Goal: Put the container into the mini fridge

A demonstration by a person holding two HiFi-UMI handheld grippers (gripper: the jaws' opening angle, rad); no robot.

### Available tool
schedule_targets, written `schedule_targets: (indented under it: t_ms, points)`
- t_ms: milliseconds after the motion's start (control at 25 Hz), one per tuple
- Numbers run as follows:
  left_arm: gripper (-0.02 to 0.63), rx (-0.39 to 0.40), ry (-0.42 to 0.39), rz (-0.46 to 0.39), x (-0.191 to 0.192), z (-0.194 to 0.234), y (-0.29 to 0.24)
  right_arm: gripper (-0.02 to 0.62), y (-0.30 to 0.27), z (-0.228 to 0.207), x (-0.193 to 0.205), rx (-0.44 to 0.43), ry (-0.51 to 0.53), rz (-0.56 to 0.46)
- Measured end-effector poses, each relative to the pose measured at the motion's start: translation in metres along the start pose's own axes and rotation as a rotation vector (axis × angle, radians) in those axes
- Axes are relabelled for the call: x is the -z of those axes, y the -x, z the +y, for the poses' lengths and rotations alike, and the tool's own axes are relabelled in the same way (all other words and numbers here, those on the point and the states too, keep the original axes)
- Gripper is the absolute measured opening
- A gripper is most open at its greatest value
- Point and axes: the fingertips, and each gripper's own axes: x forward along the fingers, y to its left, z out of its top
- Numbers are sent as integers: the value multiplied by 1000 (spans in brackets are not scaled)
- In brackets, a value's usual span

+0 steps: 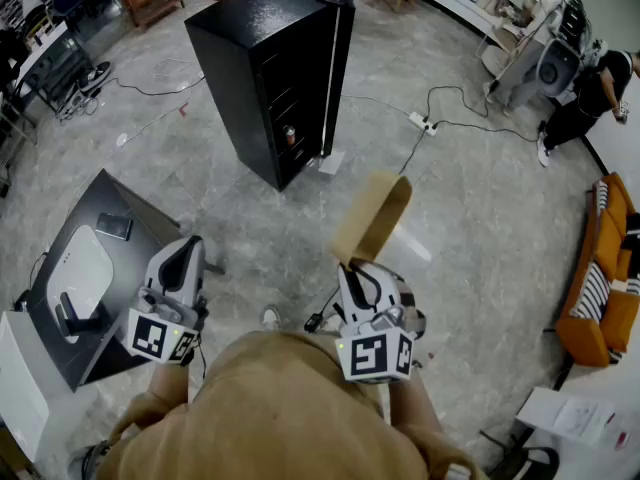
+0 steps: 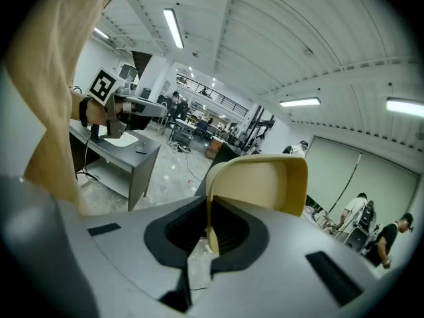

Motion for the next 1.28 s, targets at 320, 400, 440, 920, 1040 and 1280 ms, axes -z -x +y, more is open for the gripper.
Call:
schedule_targets:
  t_ms: [320,400,440,920,1040,1280]
  points:
    - [2,5,-1,3,-1,-12,-5,12,5,-5,7,-6,0,4]
    - [2,1,3,9,2,-13,-5,12,5,-5,7,-13,1,-1]
    - [2,-2,3,12,3,-14,-5,12,5,-5,7,-17,1,-4]
    - [2,-43,3,4,4,-50,-41,12,11,-41,25,-78,-2,-75]
    - [2,-65,4,7,10,-66,-54,12,14,-57,43,-90,2,-87]
    - [2,-98,-3,20,18,-90,-74,12,13,-83,68,-112,5,-99]
